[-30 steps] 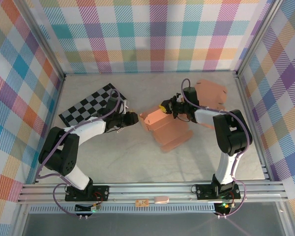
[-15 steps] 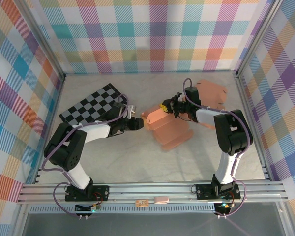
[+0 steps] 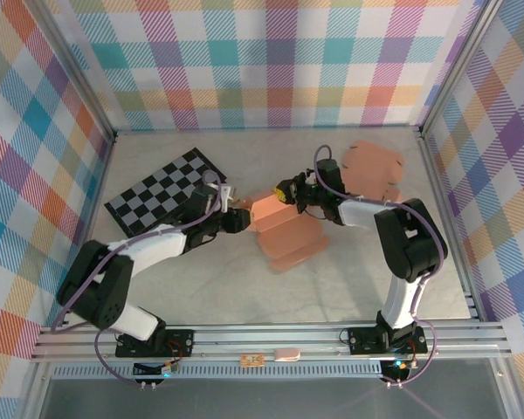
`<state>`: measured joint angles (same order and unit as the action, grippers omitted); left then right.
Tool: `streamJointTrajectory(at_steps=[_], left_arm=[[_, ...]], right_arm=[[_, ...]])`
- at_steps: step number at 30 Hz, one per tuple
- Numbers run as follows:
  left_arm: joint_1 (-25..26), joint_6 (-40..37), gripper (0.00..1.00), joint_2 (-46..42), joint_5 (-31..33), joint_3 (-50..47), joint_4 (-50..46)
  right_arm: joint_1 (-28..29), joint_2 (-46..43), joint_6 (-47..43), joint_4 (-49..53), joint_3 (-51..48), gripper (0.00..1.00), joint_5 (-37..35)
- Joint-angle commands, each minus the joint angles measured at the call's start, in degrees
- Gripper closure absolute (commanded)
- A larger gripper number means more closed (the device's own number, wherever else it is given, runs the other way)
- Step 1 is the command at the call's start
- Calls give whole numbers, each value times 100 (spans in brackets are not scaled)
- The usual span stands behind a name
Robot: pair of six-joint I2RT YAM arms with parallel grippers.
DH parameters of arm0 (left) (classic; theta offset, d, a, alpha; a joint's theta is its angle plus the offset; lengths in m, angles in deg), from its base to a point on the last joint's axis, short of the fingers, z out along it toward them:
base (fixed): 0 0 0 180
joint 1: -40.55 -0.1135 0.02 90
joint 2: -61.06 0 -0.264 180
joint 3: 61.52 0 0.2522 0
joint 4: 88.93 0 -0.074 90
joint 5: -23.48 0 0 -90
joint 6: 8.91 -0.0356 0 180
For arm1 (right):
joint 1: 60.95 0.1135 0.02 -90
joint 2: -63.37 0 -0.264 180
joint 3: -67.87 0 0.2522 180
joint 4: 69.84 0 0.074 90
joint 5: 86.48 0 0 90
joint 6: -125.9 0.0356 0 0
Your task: Fold the paper box
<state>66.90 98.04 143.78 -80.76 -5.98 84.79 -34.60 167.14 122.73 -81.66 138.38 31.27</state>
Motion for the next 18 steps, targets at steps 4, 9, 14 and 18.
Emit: streamJointTrajectory(at_steps=[4,9,14,18], left_arm=[[-421,-236,49,-992,74,-476,-790],[-691,-332,48,-1580,-105,-661,-1135],[-1109,-505,52,-1349,-822,-746,-1011],[-1123,-666,56,-627,-1049,-432,-934]], right_arm=[[434,-528,422,-27,-212,100,-1060],[328,-164,64,-234,-246,100,-610],[259,182,177,-857,-361,100,-178],[201,197,90,-817,-340,100,-47]])
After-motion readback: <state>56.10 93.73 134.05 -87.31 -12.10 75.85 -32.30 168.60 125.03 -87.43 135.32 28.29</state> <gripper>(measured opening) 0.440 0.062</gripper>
